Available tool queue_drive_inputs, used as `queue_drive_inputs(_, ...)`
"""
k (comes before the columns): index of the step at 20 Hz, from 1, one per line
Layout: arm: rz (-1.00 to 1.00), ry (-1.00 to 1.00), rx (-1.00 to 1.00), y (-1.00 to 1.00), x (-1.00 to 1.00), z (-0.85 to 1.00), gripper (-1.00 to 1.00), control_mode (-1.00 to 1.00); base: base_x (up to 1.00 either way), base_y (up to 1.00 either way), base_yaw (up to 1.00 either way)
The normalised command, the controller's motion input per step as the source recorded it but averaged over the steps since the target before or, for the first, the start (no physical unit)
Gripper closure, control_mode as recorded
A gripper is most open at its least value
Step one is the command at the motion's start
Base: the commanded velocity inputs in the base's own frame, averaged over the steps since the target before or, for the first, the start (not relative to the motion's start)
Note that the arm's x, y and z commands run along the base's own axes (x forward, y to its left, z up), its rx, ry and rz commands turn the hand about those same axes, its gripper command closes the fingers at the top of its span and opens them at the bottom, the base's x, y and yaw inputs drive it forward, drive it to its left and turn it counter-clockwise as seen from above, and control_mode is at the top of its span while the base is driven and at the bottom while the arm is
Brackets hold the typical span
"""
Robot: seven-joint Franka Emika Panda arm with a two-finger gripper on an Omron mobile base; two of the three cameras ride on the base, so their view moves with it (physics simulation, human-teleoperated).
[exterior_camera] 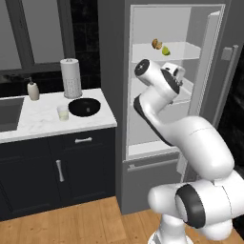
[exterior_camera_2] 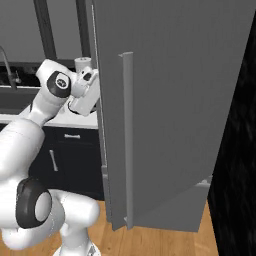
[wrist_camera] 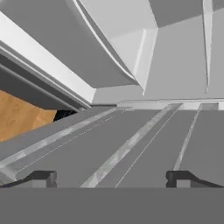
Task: Grab a lemon wedge from the fridge and one ice cube from the ice bowl, and put them in the glass of lemonade.
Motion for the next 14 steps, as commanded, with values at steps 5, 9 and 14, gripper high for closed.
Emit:
queue_drive_inputs(5, -0.02, 0.22, -0.06, -0.33, 0.65, -0.08, -1.0, -1.0, 0.0, 0.0, 0.0)
queue_drive_inputs(9, -0.13, 0.14, 0.0, -1.0, -0.17, -0.21, -1.0, -1.0, 0.0, 0.0, 0.0)
queue_drive_inputs(14, -0.18, 0.02, 0.0, -1.0, -0.86, -0.28, -1.0, -1.0, 0.0, 0.0, 0.0)
